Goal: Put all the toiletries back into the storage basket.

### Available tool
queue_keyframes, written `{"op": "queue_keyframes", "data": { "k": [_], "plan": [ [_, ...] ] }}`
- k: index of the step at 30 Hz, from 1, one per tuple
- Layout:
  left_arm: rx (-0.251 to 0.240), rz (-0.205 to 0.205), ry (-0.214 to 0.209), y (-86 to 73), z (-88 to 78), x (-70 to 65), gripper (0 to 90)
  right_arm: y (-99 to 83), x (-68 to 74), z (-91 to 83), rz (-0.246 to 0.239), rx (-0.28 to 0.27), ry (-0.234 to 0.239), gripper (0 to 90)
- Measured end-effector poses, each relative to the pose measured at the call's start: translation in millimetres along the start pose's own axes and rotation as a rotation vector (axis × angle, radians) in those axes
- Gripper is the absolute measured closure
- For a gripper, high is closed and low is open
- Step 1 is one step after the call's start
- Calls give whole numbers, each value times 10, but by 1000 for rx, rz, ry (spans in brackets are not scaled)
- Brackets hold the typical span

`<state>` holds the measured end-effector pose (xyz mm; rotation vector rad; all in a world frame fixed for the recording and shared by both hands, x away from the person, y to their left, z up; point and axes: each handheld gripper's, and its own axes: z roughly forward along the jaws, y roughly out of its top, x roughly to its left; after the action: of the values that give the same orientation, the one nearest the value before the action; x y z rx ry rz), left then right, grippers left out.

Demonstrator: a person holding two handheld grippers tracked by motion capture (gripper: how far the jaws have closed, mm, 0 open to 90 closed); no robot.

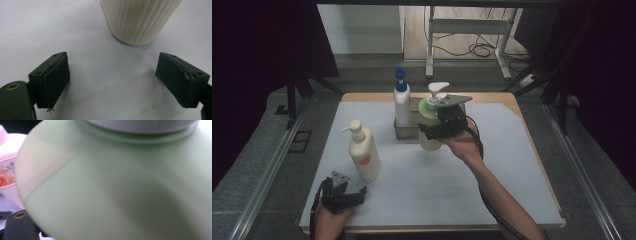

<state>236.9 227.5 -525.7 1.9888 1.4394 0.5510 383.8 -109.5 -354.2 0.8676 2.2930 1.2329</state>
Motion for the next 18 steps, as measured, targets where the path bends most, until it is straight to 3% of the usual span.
{"op": "queue_keyframes", "data": {
  "k": [18],
  "plan": [
    [-1,-2,-1,0,1,-1,117,176,-200,139,25,-7,-50,123]
  ]
}}
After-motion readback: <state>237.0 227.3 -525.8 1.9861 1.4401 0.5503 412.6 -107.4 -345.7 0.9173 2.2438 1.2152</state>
